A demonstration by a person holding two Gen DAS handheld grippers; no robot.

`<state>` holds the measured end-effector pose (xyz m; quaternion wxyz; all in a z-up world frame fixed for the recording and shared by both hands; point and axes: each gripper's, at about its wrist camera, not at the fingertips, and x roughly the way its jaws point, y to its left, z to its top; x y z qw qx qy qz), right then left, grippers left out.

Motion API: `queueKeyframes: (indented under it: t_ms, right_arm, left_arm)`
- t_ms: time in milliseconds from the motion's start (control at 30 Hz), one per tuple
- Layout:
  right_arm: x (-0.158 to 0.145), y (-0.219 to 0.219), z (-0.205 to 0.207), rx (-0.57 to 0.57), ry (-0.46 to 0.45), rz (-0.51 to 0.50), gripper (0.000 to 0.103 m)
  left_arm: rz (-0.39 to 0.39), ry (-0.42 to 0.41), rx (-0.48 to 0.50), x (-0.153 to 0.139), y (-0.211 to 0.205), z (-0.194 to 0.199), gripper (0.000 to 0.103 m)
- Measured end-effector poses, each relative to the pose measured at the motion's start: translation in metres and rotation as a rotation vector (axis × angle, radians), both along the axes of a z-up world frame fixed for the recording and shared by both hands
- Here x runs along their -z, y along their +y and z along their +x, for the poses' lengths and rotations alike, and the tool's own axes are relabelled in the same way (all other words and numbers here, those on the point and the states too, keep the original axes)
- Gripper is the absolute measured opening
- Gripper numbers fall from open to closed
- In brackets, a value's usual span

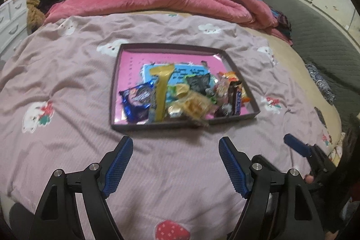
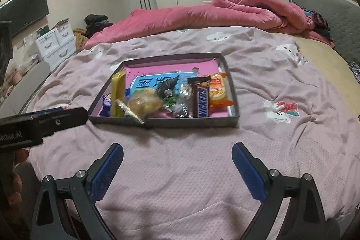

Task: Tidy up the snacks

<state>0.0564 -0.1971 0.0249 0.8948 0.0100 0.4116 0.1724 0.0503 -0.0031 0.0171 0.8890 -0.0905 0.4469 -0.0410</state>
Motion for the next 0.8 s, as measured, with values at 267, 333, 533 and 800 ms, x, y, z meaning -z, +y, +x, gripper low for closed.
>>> queueKeyframes:
  t_ms: [267, 333, 533, 800]
  right_arm:
    - [-0.001, -0.002, -0.006, 0.006, -0.007, 0.0, 0.098]
    - [-0.002, -0.002, -0.007, 0.01, -0.012, -0.001, 0.099]
    - [-0.002, -0.001, -0.008, 0.007, -0.015, -0.016, 0.1]
    - [0.0, 0.001, -0.009, -0.001, -0.008, -0.021, 0.1]
  left_arm:
    - [0.034, 0.024, -0.047, 0.009, 0.009, -0.017, 0.08]
    - [0.028, 0.035, -0.051, 0.011, 0.01, -0.02, 0.08]
    - [0.034, 0.043, -0.049, 0.014, 0.008, -0.024, 0.08]
    - [0.04, 0.04, -0.068, 0.013, 0.01, -0.026, 0.08]
